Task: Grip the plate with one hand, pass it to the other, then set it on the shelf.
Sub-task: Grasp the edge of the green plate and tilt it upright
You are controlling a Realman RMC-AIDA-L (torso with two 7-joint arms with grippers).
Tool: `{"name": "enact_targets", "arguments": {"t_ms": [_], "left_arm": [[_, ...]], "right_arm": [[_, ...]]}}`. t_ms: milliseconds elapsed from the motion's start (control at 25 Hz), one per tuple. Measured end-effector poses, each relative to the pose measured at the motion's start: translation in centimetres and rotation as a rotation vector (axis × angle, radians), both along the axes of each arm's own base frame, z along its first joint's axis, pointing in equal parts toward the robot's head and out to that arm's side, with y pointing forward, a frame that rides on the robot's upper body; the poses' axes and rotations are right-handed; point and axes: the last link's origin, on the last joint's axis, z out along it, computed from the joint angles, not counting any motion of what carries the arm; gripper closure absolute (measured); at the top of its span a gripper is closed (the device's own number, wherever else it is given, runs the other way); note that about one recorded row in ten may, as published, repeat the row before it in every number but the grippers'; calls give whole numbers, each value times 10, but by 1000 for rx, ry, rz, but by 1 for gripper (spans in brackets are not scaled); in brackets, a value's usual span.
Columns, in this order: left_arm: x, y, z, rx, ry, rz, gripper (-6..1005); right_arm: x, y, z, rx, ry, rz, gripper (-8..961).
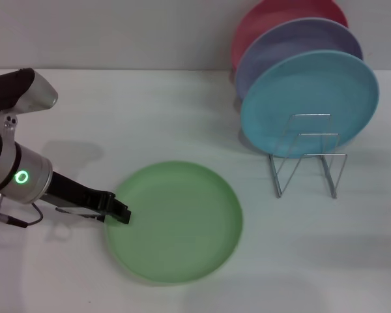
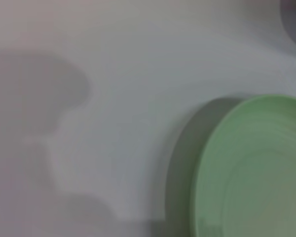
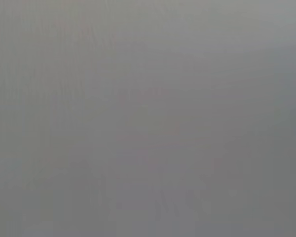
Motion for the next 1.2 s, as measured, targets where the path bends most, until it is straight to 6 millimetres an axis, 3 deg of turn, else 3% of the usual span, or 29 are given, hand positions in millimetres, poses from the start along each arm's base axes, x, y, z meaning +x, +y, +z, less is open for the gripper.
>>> {"name": "enact_targets", "arguments": {"t_ms": [280,1200], "left_arm": [[0,0,0,-1,2,0,742],[9,1,2,5,47,-70,954]], "right_arm": [[0,-1,-1,2,2,3,272],[1,-8,-1,13,4,7,273]]}}
